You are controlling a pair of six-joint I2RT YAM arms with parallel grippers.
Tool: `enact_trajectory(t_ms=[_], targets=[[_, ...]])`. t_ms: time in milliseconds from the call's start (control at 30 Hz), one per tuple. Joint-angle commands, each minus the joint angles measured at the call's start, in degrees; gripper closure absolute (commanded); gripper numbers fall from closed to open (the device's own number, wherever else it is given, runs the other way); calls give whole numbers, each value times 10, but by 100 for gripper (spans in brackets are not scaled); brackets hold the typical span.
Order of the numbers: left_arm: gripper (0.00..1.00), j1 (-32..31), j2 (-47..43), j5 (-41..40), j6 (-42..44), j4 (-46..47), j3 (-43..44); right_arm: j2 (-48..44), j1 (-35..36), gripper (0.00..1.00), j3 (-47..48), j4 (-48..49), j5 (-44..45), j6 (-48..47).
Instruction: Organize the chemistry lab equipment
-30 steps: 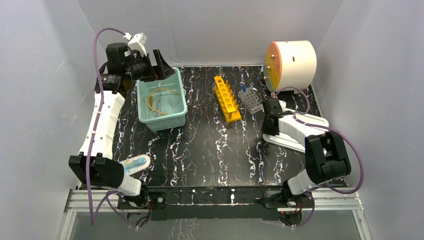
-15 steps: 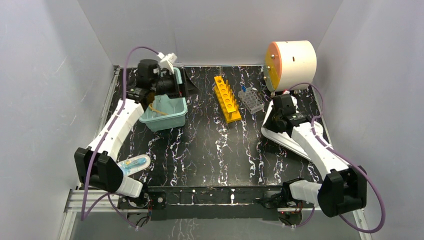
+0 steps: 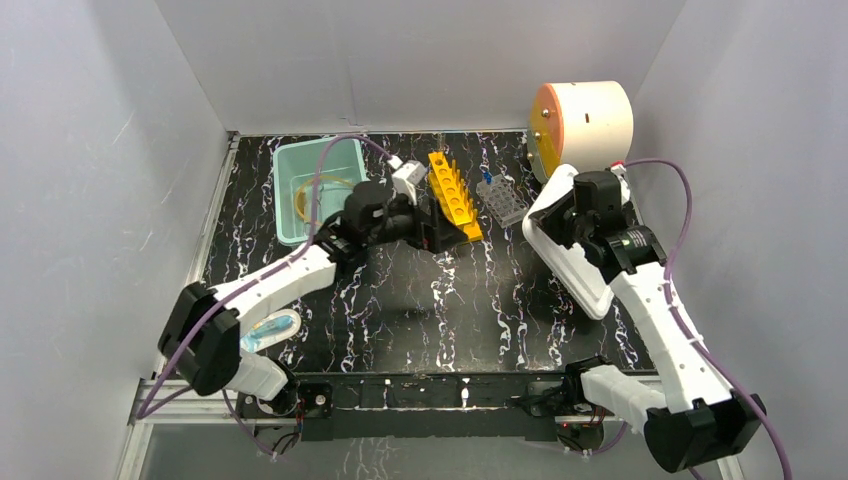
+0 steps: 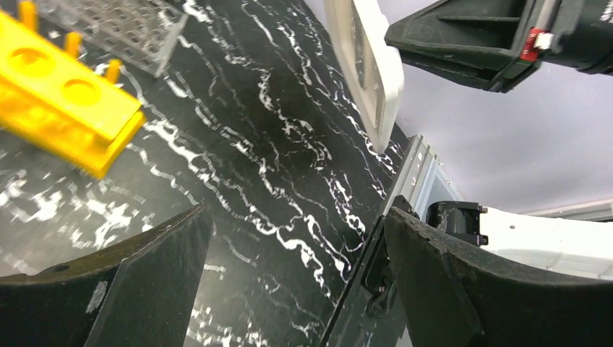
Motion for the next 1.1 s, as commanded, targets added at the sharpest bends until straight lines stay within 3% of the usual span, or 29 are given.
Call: enact_trajectory(t_ms=[0,200,400,667,1067], targets=[[14,-62,50,-47,16,135,20,-45,0,87,17,-6,-6,105],[17,-136,121,-150,10,169,52,-77,0,87,7,14,-11,196],[18,-163,145,-194,-7,234,39,-67,-2,89,17,29,-9,242],[18,-164,128,-127,10,298,-23,-52,-3,90,7,72,-42,306],[21,-195,159,-70,-7,364,-36,-25,-6,90,1,126,-89,383]])
